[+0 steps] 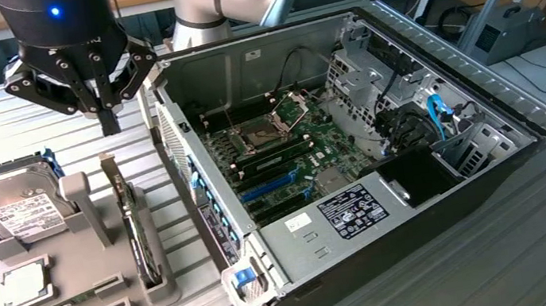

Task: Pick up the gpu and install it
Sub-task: 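Reach for the gpu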

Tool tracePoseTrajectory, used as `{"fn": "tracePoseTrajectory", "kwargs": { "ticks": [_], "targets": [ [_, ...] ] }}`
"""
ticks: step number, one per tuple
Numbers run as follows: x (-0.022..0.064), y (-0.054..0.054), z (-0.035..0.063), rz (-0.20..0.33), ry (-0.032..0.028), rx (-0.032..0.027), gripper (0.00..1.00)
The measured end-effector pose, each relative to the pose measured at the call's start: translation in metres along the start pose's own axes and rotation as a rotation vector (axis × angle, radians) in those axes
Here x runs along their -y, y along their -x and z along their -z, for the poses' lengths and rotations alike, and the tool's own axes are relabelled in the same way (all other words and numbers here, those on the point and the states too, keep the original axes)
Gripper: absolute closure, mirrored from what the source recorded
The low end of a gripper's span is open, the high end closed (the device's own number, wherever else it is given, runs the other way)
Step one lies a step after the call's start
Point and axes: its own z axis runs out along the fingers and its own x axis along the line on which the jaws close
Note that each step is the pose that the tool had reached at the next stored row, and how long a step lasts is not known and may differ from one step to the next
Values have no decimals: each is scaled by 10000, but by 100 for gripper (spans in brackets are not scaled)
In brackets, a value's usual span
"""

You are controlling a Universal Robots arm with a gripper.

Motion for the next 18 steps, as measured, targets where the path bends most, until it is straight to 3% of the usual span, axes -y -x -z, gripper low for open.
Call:
{"fn": "tracePoseTrajectory", "kwargs": {
  "ticks": [18],
  "targets": [
    [147,10,-12,0,0,0,89]
  ]
}}
